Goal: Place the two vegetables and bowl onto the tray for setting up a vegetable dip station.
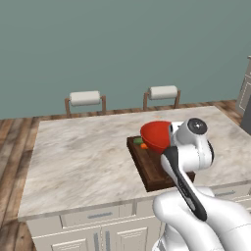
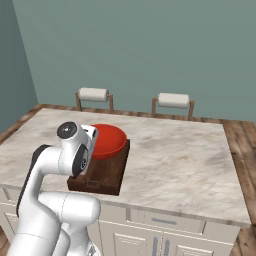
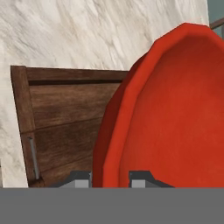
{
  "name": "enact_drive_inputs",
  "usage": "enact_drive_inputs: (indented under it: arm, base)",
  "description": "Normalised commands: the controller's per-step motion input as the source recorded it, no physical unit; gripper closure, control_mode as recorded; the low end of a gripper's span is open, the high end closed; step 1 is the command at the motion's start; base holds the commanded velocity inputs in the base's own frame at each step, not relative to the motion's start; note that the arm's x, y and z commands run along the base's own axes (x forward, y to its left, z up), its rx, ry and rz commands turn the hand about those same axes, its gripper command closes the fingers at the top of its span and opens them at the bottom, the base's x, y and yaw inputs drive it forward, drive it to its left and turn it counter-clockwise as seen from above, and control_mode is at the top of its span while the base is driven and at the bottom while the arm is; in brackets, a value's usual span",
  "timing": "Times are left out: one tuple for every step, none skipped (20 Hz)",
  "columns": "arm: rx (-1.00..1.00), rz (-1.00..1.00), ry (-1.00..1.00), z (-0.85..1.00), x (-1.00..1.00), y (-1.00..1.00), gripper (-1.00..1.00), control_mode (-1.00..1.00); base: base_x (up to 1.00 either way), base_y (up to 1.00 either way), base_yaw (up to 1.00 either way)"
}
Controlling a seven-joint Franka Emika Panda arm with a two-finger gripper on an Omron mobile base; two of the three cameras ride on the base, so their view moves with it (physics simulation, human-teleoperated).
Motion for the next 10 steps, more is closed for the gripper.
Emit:
enact_drive_inputs:
  arm:
    - [0.0, 0.0, 0.02, 0.0, 0.06, 0.0, 1.0, -1.0]
    - [0.0, 0.0, 0.02, 0.0, 0.06, 0.0, 1.0, -1.0]
    - [0.0, 0.0, 0.02, 0.0, 0.08, 0.0, 1.0, -1.0]
    - [0.0, 0.0, 0.03, 0.0, 0.11, 0.0, 1.0, -1.0]
    - [0.0, 0.0, 0.05, 0.0, 0.14, 0.02, 1.0, -1.0]
    - [0.0, 0.0, 0.05, 0.0, 0.12, 0.01, 1.0, -1.0]
    - [0.0, 0.0, 0.03, 0.0, 0.11, 0.01, 1.0, -1.0]
    - [0.0, 0.01, 0.02, 0.0, 0.11, 0.01, 1.0, -1.0]
    - [0.0, 0.01, 0.02, 0.0, 0.11, 0.0, 1.0, -1.0]
    - [0.0, 0.01, 0.01, 0.0, 0.13, 0.01, 1.0, -1.0]
  base:
    - [0.0, 0.0, 0.0]
    - [0.0, 0.0, 0.0]
    - [0.0, 0.0, 0.0]
    - [0.0, 0.0, 0.0]
    - [0.0, 0.0, 0.0]
    - [0.0, 0.0, 0.0]
    - [0.0, 0.0, 0.0]
    - [0.0, 0.0, 0.0]
    - [0.0, 0.0, 0.0]
    - [0.0, 0.0, 0.0]
